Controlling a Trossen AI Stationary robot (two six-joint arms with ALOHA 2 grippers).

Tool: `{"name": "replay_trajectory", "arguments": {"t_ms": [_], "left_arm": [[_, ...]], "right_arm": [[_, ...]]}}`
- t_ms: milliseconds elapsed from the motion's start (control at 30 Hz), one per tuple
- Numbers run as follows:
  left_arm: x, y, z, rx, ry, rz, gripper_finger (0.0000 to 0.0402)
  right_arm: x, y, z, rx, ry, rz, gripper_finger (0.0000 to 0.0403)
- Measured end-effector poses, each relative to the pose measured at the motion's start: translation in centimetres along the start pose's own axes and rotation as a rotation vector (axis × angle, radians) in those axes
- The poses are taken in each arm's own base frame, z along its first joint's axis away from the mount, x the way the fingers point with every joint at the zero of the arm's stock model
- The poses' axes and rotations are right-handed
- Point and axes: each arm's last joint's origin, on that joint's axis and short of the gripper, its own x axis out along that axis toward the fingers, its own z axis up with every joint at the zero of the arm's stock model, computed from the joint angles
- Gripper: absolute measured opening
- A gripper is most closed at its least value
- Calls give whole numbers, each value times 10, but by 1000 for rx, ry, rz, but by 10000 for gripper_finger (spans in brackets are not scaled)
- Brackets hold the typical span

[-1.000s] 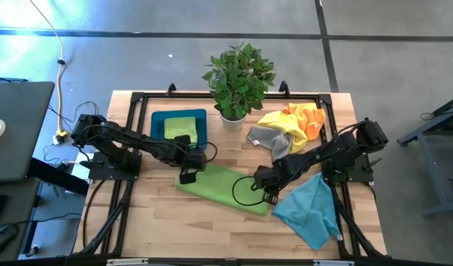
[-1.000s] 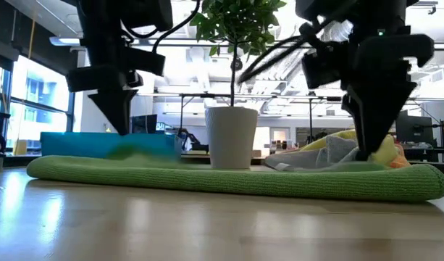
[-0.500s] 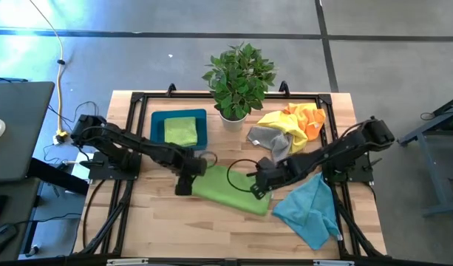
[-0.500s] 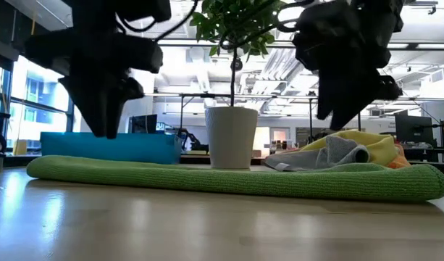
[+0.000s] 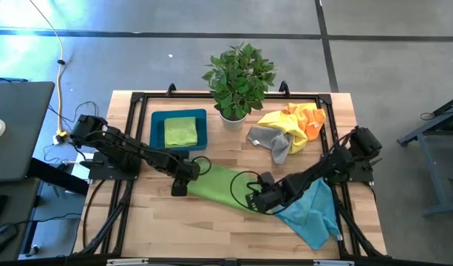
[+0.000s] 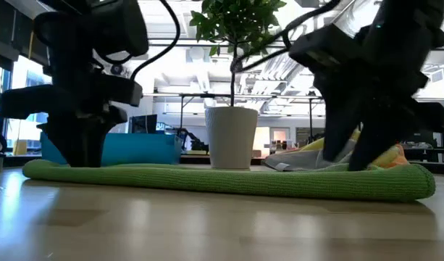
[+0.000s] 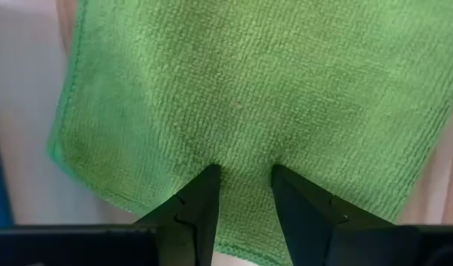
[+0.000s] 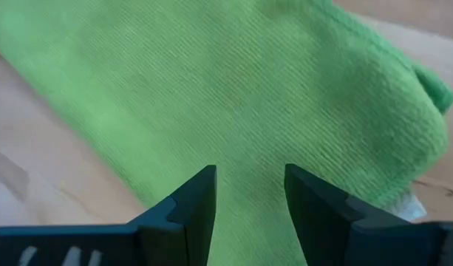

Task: Fold microfiber towels
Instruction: Fold the green towel

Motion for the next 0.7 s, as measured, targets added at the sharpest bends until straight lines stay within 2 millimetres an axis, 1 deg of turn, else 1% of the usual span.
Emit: {"name": "replay_trajectory", "arguments": {"t_ms": [100, 200, 367, 467, 533, 600, 700], "left_arm": [[2, -5, -5, -41, 5, 4, 115], [1, -14, -8, -77, 7, -4, 115], [-1, -34, -8, -183, -51, -53, 115], [-2, -47, -8, -216, -80, -105, 115], [-5, -52, -8, -214, -87, -122, 115], [-9, -56, -6, -202, -87, -133, 115], [-22, -59, 1, -169, -117, -147, 115]], "right_arm": [[4, -3, -2, -23, -1, -31, 154], [7, -7, 3, -91, -39, -76, 154], [8, -10, 20, -221, -187, -127, 154], [8, -9, 30, -255, -225, -137, 154], [3, -7, 37, -247, -229, -119, 154], [-6, -5, 41, -229, -235, -89, 154], [-22, -2, 43, -181, -223, -30, 154]]}}
